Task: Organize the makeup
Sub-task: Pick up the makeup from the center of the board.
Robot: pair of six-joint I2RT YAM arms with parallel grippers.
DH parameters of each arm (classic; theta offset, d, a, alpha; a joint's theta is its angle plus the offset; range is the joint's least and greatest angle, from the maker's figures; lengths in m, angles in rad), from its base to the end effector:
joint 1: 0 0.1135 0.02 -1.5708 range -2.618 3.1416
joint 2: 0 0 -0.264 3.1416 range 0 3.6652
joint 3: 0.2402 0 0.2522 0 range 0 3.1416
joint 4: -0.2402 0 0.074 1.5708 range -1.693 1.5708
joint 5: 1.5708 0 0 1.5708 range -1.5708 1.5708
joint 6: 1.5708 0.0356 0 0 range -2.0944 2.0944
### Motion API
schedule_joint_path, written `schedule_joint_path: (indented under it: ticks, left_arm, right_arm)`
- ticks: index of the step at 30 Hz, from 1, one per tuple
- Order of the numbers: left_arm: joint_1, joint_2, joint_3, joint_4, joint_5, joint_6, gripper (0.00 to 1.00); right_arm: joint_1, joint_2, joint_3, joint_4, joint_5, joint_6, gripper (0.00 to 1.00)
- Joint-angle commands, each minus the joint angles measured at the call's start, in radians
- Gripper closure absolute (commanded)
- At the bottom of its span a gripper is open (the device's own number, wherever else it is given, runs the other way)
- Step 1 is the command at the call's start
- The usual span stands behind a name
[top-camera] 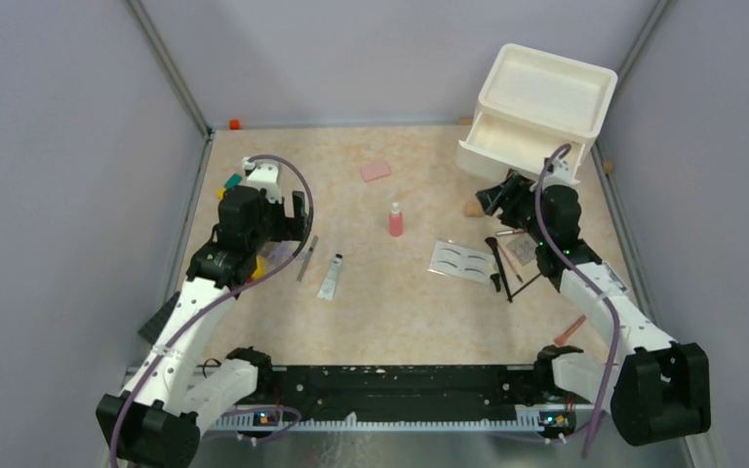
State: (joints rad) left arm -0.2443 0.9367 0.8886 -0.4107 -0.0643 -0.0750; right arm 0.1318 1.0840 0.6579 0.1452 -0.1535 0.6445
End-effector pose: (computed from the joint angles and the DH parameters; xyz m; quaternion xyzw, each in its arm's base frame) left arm 0.2037 -0.0484 0.3258 0.0549 0.8473 -0.0569 0.5252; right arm 0.2464 0.0382 0.2700 0.1574 0.7824 0.2836 0.5316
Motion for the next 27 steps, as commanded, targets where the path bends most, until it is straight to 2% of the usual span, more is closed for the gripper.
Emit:
schedule_joint_path:
  ticks: [1,8,12,19,27]
  left_arm:
    - [0.007,0.002,0.000,0.047,0.011,0.011,0.01]
    - [0.010,-0.001,-0.001,0.047,0.024,0.016,0.01]
    - [0.011,-0.004,-0.002,0.047,0.022,0.017,0.01]
    - [0.011,-0.010,0.000,0.044,0.022,0.019,0.01]
    - [0.013,-0.018,-0.003,0.044,0.023,0.023,0.01]
  right_arm:
    - [0.141,-0.030,0.061,0.038,0.098,-0.159,0.32]
    - [0.359,0.134,0.202,-0.002,0.145,-0.318,0.34]
    - [0.445,0.265,0.300,-0.030,0.177,-0.374,0.29]
    - [0.527,0.473,0.439,-0.079,0.216,-0.385,0.23]
    - [0.568,0.600,0.507,-0.078,0.273,-0.370,0.21]
